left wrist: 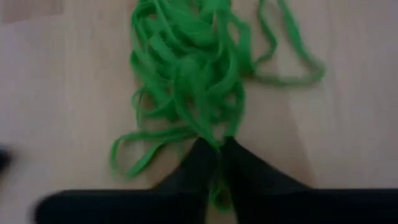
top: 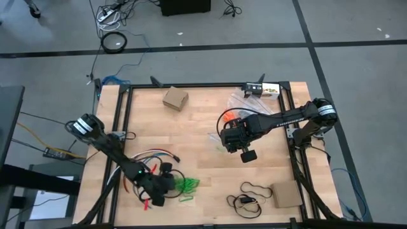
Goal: Sort rubber bands
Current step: Put the green rubber band into the transparent zip bag
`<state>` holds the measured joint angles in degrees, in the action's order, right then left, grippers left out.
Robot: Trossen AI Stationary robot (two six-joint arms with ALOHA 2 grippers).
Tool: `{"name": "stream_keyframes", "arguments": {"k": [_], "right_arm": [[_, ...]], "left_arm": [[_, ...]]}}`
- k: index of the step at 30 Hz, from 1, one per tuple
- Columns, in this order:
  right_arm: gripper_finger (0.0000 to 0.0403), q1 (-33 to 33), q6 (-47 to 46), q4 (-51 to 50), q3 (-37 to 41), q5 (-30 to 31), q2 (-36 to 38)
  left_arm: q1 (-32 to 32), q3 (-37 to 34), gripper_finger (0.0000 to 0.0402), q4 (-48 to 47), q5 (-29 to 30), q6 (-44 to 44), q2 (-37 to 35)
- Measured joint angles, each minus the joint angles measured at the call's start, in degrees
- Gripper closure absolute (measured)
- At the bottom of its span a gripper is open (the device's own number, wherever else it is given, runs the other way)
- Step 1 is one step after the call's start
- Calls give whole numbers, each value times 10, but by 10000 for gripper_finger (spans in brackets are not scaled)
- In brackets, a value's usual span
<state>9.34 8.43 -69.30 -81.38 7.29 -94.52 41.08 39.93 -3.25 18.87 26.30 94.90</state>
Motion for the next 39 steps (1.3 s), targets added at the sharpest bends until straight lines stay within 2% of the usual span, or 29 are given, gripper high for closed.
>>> {"name": "stream_keyframes", "arguments": {"k": [2,7,10,14,18,22,27,29,32,36,39], "right_arm": [[403,0,0,0,0,0,0],[403,0,0,0,0,0,0],[403,0,0,0,0,0,0],[403,0,0,0,0,0,0],[403,0,-3,0,0,0,0],[403,0,-3,0,0,0,0],[403,0,-3,-1,0,0,0],[403,0,-3,-1,0,0,0],[403,0,-3,3,0,0,0],[403,0,-3,4,0,0,0],[403,1,-3,4,0,0,0]], "left_arm": [[0,19,384,-64,0,-33,-12],[-2,89,390,-254,66,-66,-52],[-6,117,393,-317,110,-93,-78],[-31,138,394,-309,140,-146,-120],[-65,139,395,-298,135,-175,-149],[-92,140,396,-245,124,-220,-167],[-139,126,390,-217,-43,-216,-163],[-148,107,374,-177,-64,-216,-161],[-160,81,331,-121,-32,-218,-161],[-183,58,268,-100,-19,-212,-161],[-192,46,237,-99,-24,-203,-161]]}}
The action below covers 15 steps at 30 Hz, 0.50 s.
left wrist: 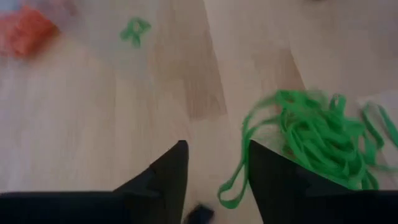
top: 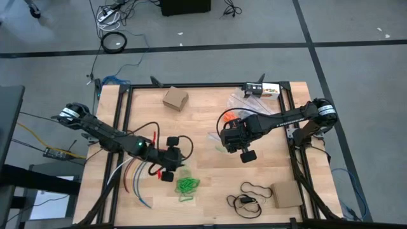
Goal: Sort rubber bands
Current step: Put the green rubber band into the transparent zip bag
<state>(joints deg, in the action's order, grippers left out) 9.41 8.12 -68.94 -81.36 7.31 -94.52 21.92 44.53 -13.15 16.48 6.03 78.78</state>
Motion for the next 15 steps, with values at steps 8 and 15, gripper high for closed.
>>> {"name": "stream_keyframes", "arguments": {"k": [8,15], "right_arm": [[403,0,0,3,0,0,0],[403,0,0,7,0,0,0]], "left_arm": [[-6,-65,255,55,-14,0,0],[-43,-108,376,118,-12,-35,0]]}}
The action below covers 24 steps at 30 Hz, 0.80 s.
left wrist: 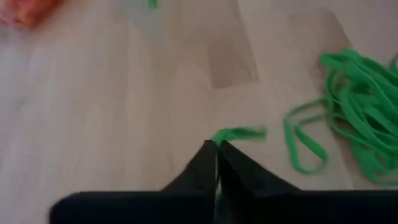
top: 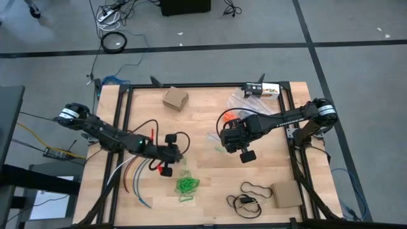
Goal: Sort rubber bands
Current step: Put the green rubber band into the transparent zip bag
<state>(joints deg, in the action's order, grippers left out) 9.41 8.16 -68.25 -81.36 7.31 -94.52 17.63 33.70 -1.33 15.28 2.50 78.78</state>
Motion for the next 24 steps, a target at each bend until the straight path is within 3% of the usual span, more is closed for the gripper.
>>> {"name": "stream_keyframes", "arguments": {"k": [5,15,24], "right_arm": [[403,0,0,0,0,0,0],[403,-1,-1,7,0,-9,0],[403,-2,5,10,0,-9,0]], "left_arm": [[-27,17,396,20,1,-57,0],[-86,199,400,21,35,-223,-2],[-196,289,400,31,-162,-159,81]]}}
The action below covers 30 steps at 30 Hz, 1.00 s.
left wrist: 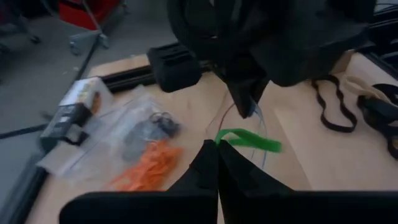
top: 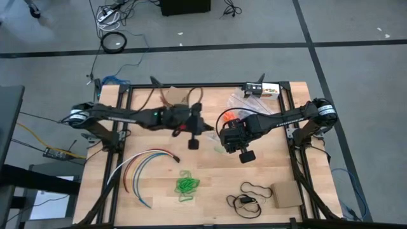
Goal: Sort rubber bands
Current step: Put the green rubber band into the transparent zip bag
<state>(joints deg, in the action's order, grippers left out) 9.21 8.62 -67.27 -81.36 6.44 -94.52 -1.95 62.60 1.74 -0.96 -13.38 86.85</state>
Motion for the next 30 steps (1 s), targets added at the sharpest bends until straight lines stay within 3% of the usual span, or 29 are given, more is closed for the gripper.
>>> {"name": "stream_keyframes", "arguments": {"k": [7,14,19,23,27,30], "right_arm": [[403,-1,1,3,0,0,0],[403,-4,6,0,0,0,0],[403,-4,12,-2,0,13,0],[403,-4,15,-2,0,18,0],[403,-4,15,-8,0,23,0],[403,-4,15,-13,0,24,0]], "left_arm": [[-4,96,400,-6,-51,-7,87],[-13,198,399,-182,-82,2,176],[-12,232,394,-251,-72,2,194],[-12,245,342,-280,-46,-8,189],[-10,283,252,-357,19,-16,188],[-14,302,178,-400,28,-16,188]]}}
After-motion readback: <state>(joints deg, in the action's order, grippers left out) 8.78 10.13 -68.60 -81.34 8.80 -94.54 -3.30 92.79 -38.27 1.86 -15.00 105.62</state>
